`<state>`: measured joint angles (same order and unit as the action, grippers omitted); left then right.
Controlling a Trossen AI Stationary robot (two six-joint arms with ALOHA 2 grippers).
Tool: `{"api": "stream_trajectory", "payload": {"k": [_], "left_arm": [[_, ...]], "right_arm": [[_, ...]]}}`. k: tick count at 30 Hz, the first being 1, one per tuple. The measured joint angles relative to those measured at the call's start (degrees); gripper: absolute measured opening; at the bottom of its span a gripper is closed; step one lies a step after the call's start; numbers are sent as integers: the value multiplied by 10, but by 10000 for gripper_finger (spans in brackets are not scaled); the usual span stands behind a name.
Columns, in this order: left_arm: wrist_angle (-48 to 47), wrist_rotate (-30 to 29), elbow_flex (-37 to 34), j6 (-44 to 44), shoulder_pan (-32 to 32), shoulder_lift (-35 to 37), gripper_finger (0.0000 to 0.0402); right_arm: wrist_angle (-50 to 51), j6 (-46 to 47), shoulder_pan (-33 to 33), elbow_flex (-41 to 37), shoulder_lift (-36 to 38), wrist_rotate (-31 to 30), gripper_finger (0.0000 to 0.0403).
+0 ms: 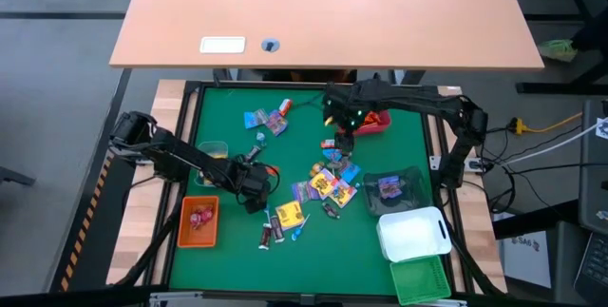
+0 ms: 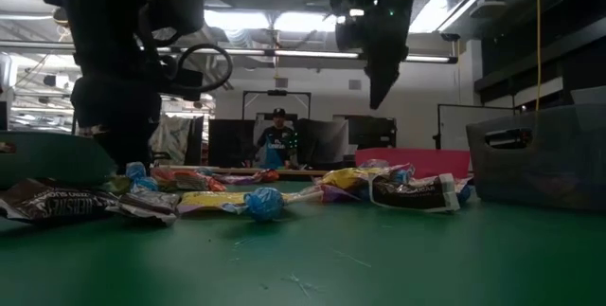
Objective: Sort candy
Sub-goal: Put the yellow candy into the blue bin
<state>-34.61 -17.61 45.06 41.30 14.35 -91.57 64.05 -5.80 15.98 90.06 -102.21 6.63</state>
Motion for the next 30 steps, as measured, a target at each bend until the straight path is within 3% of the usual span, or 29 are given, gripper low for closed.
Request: {"api": "stream_trajectory", "payload": {"k": [4,14,20,30], "left_arm": [[-33,6,31,-31,0,-2,5],[-227,-15,150,-44,6,-1,1],[-334,-47,207,-44,20,-1,0],[-536,-57,227,48,53,0,0]], "right_arm": [[-18,0,-59,0,0,0,269],[-87,-5,-193,0,0,-1,269],[-90,-5,-255,0,0,-49,269],[-43,13,-328,0,0,-51,269]]}}
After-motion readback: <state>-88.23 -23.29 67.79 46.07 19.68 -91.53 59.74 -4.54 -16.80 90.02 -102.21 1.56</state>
